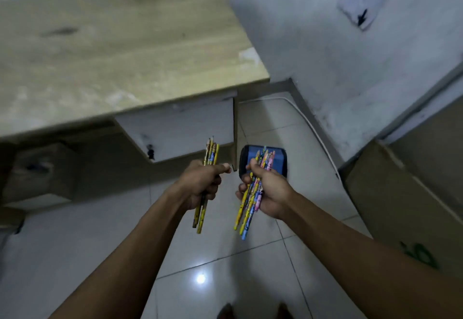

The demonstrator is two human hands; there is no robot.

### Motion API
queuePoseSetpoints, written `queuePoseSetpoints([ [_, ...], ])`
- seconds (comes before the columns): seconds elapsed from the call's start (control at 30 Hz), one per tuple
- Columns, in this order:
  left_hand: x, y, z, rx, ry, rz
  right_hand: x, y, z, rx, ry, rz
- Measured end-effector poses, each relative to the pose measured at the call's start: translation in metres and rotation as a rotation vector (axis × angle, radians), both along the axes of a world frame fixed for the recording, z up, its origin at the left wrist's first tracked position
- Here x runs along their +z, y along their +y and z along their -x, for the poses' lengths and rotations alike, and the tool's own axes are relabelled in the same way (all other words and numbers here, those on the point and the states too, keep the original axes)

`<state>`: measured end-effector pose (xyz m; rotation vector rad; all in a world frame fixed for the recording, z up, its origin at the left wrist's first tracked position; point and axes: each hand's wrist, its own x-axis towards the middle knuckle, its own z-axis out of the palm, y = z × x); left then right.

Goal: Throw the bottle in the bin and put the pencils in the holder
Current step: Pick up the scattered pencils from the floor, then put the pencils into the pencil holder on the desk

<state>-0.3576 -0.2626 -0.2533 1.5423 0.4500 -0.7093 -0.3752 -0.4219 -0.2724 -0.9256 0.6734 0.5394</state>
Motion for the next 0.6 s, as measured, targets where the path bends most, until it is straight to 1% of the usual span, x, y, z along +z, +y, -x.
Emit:
queuePoseSetpoints([
  [0.13,0.12,0.015,-0.006,-0.001,-0.032,-0.017,0.116,0.011,-0.006,0.007,-0.046,-0.012],
  [0.3,0.227,0.036,-0.012,0.116,-0.102,-0.015,0.227,0.034,-0.019,0.021,-0.144,0.01],
  [0.43,0.281,0.056,-0.018,0.176,-0.169,0.009,0.285,0.054,-0.031,0.039,-0.235,0.053],
  [0.6,0.323,0.088,-0.038,0.207,-0.193,-0.031,0.329,0.08,-0.05,0.028,-0.265,0.043],
])
